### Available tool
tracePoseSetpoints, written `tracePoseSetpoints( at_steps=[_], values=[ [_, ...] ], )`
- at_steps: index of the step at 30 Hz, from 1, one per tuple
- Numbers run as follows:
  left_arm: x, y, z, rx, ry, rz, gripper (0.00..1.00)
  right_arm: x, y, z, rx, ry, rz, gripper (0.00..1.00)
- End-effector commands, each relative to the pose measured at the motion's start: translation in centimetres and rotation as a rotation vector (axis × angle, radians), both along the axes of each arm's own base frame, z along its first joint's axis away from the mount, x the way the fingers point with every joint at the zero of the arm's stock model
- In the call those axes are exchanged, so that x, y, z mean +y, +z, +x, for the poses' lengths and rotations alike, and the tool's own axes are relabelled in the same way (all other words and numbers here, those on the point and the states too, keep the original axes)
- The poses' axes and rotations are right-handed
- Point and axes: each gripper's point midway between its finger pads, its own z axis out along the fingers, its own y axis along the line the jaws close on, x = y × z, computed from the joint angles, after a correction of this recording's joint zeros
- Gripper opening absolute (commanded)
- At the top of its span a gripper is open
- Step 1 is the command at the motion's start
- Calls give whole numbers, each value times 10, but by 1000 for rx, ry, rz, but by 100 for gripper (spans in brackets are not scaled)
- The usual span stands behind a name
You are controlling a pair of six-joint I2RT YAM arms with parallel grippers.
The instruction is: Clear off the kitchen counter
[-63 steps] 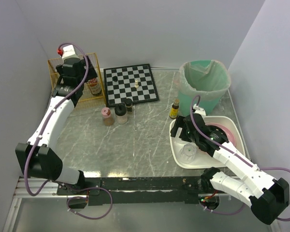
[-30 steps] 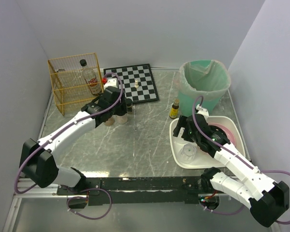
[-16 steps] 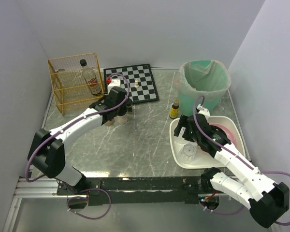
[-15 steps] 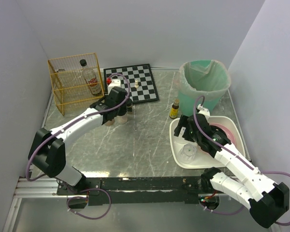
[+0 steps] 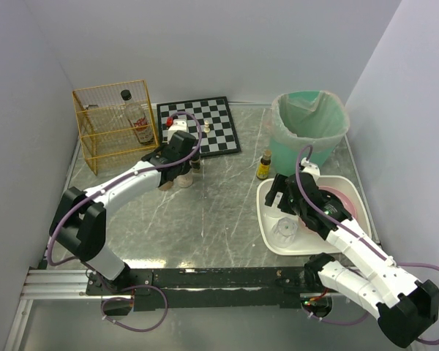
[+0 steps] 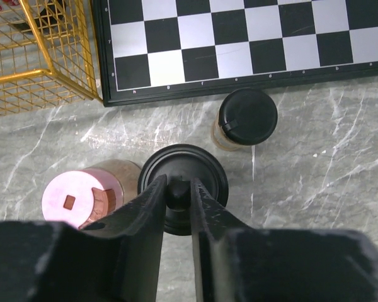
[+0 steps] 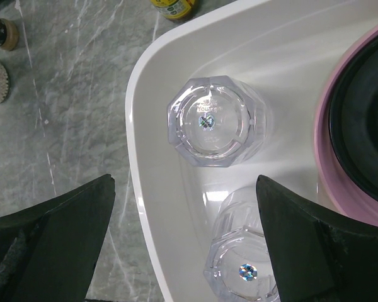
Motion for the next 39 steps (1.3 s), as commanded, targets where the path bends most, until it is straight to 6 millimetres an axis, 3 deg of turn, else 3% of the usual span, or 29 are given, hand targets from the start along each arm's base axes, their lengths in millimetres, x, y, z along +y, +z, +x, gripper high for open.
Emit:
tracePoseSetpoints(
  at_steps=[1,5,11,20,29,39],
  values=[
    [-4,23,15,-76,16,-10,20,-4,2,1,-15,-8,-5,100],
    [-6,24,15,-75,9,-14,1,-2,1,1,-10,-5,-1,100],
    [-10,31,10,-70,-12,-55,1,-1,-1,1,-4,0,5,99],
    [-18,57,-16,-49,-102,-139,1,6,-4,2,4,16,25,100],
    [-4,66,-46,-18,-127,-146,1,20,-9,6,29,50,72,99],
    [6,101,-68,-28,-176,-142,1,21,-7,8,22,50,68,99]
  ],
)
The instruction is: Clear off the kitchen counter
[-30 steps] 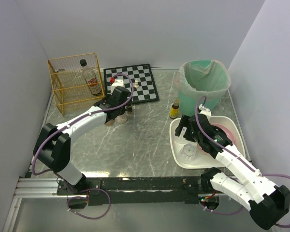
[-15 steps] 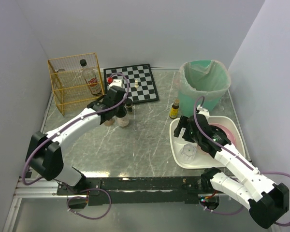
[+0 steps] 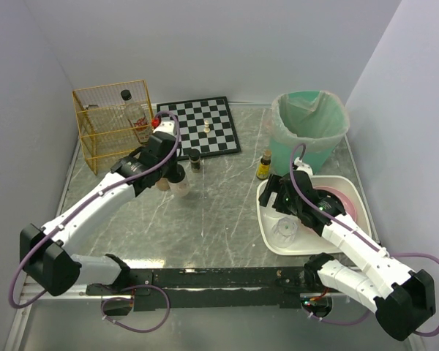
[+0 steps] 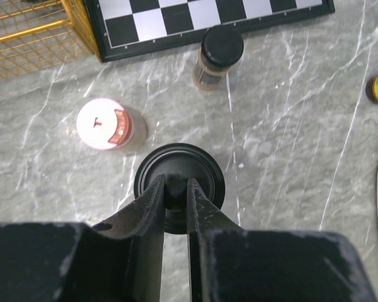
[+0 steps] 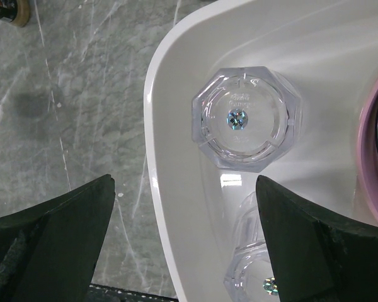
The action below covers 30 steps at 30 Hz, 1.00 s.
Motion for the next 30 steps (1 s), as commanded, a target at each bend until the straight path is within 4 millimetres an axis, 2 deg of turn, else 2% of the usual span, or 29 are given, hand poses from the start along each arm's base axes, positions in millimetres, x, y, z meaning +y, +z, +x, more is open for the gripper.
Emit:
tracePoseSetpoints(
  at_steps=[1,5,12,16,24,30],
  values=[
    [-3,45,-4,-74,-39,-48,1,0,5,6,-28,-11,6,99],
    [0,50,-9,-75,-56,-37,1,-1,5,6,-30,-11,3,99],
    [-2,37,-21,-58,-62,-87,0,0,4,6,-30,-8,10,99],
    [-17,33,-31,-99,-93,-176,0,2,3,6,-26,-3,13,99],
    [-44,3,-48,-112,-133,-152,1,3,3,6,-25,1,16,99],
    [-44,-20,-57,-118,-122,-96,0,0,1,5,-25,-5,10,99]
  ],
)
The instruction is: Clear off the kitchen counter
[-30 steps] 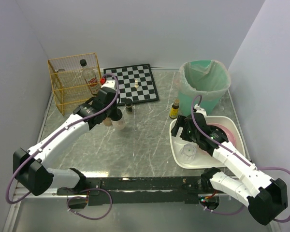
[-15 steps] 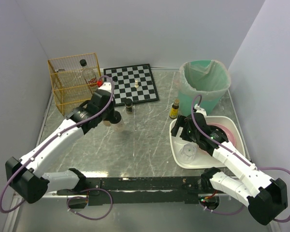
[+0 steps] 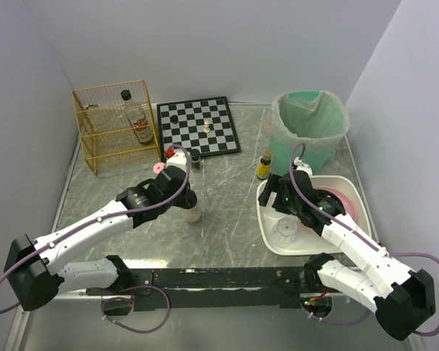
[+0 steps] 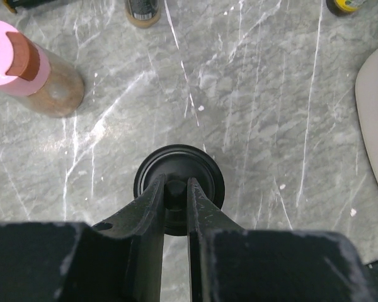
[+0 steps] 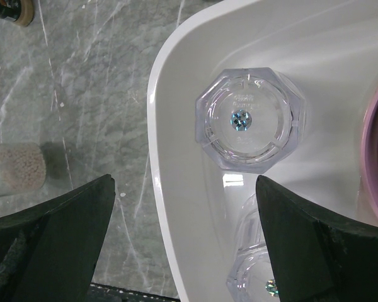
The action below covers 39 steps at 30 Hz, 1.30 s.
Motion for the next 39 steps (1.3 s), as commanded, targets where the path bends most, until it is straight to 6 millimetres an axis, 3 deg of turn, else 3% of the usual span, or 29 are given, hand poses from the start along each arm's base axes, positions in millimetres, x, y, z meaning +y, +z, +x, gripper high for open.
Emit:
tracePoseSetpoints(
  at_steps=[1,6,9,11,12,13,17,19,34,39],
  values=[
    [-8,13,12,-117,50,-77,1,-1,1,5,-23,-10,4,99],
    [-13,-6,3,-96,40,-81,5,1,1,5,-16,-9,13,99],
    [-17,-11,-2,-93,24,-83,16,3,1,5,-18,-4,24,99],
    [-18,-11,-4,-92,24,-90,37,4,1,5,-17,-3,25,99],
    [-18,-11,-5,-89,26,-91,54,3,1,5,-16,-2,23,99],
    [-17,-9,-5,-92,29,-96,63,3,2,5,-18,-6,24,99],
    [-14,-5,-6,-98,29,-92,91,3,1,5,-17,-3,25,99],
    [-15,-4,-6,-102,25,-92,99,4,1,5,-16,-3,29,99],
    [-25,-47,5,-85,18,-6,99,4,2,5,-18,-1,26,99],
    [-26,-58,13,-85,40,50,88,3,2,4,-14,-2,24,99]
  ],
)
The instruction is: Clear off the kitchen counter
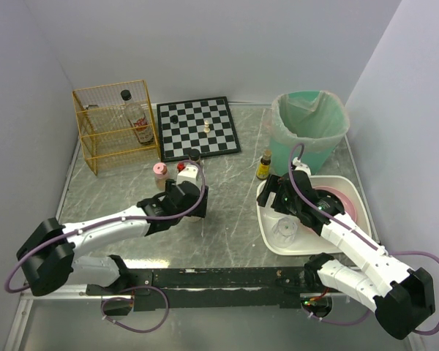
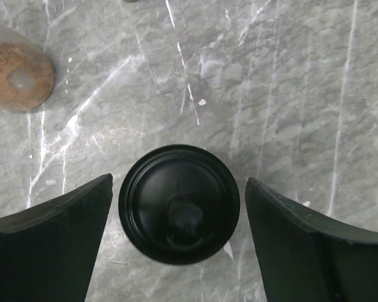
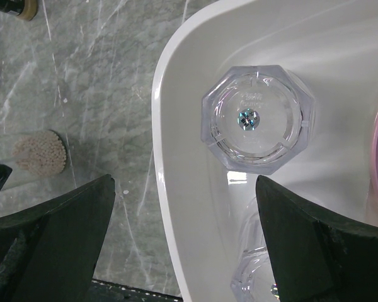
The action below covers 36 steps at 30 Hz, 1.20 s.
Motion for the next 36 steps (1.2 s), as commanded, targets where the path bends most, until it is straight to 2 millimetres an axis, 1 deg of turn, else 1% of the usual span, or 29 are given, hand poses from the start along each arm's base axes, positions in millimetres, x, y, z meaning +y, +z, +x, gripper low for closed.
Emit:
tracePoseSetpoints(
  at_steps=[1,3,5,6,8,9,10,13,20,21,22,23,24,25,26,27,28,30,33,34,36],
  values=[
    [-6,4,16,-51,32,24,85,-1,4,4,-25,-18,10,99],
    [-6,-1,18,-47,37,47,79,-2,4,5,-26,-18,8,99],
    [-8,-1,18,-50,33,52,72,-3,5,4,-26,-20,6,99],
    [-7,0,18,-49,34,54,70,-3,5,4,-27,-20,4,99],
    [-6,-3,17,-42,35,68,71,-4,5,4,-28,-22,2,99],
    [-5,-3,16,-40,38,70,75,-3,5,4,-29,-21,3,99],
    [-4,-3,15,-38,37,73,77,-3,5,5,-30,-23,4,99],
    [-4,-5,12,-33,35,76,79,-1,4,5,-25,-16,10,99],
    [-2,-6,9,-23,37,85,77,0,4,5,-21,-14,16,99],
    [-3,-7,8,-21,35,86,74,-1,3,5,-21,-16,15,99],
    [-3,-7,8,-22,30,90,67,-1,4,5,-23,-16,15,99],
    [-3,-5,9,-23,30,89,58,-1,4,4,-23,-15,14,99],
    [-4,-4,8,-22,28,88,40,-1,4,4,-23,-15,11,99],
    [-4,-2,9,-23,33,87,26,-1,4,4,-24,-15,12,99],
    [-4,2,10,-27,36,83,19,-1,4,4,-23,-15,11,99],
    [-4,5,10,-29,41,81,7,-1,5,5,-25,-15,13,99],
    [-5,11,11,-35,44,74,1,-1,5,4,-24,-15,12,99],
    [-6,30,13,-51,46,61,1,-1,6,5,-27,-14,12,99],
    [-10,79,19,-113,34,25,1,-3,5,5,-25,-17,5,99],
    [-7,96,22,-140,44,28,1,-3,6,5,-28,-16,6,99],
    [10,122,32,-177,105,66,1,-3,5,5,-27,-16,5,99]
  ],
)
